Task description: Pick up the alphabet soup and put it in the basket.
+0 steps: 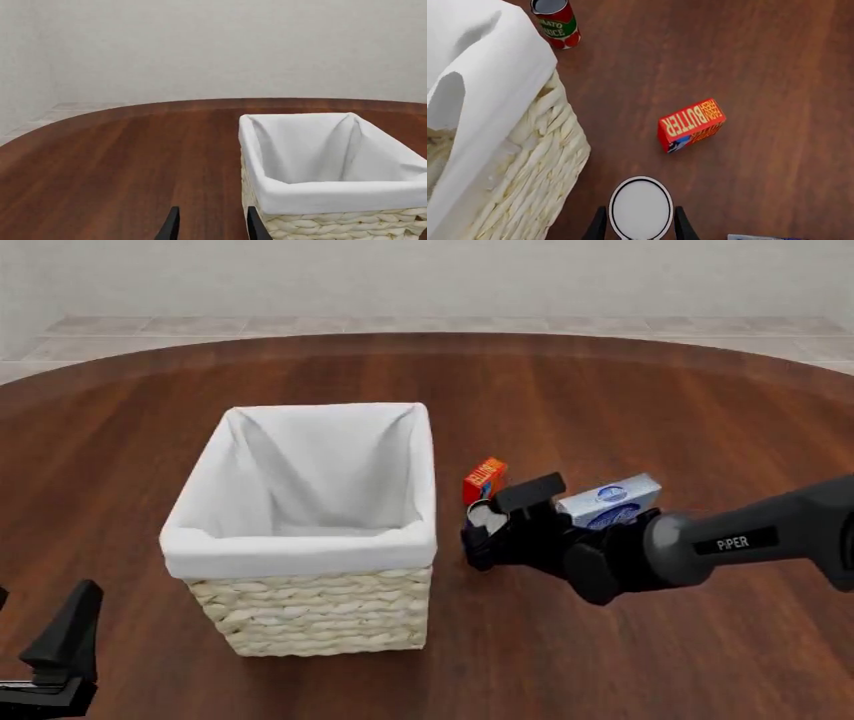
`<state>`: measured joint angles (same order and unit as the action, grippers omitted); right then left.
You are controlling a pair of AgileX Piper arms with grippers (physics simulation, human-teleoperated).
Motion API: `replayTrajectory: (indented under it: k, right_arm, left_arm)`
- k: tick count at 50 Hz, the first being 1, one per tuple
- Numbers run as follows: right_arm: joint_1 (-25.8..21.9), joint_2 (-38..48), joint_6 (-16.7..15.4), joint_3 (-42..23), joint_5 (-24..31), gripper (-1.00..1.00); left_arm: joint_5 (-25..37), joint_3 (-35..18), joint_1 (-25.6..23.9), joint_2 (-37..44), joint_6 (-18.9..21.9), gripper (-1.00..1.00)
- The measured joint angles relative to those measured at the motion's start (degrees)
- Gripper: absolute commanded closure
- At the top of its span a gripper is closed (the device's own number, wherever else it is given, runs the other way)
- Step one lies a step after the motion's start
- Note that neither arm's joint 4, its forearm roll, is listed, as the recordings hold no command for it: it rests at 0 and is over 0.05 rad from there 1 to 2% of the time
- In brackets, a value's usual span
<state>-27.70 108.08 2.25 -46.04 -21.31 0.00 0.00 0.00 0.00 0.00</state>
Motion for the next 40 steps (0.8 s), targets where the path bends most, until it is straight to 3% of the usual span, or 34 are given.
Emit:
replayTrajectory:
  k: [4,5,40]
  right_arm:
    - [-0.2,0.2,0.1,0.1,-0.1,-1.0]
    - [-0.2,0.2,0.1,0.1,-0.1,1.0]
    - [-0.8,-3.6,-2.1,1.2,0.0,1.0]
  left_arm:
    - [0.0,0.0,0.0,0.0,0.0,-1.0]
    - [0.0,0.0,0.0,0.0,0.0,-1.0]
    - [0.0,0.0,0.0,0.0,0.0,-1.0]
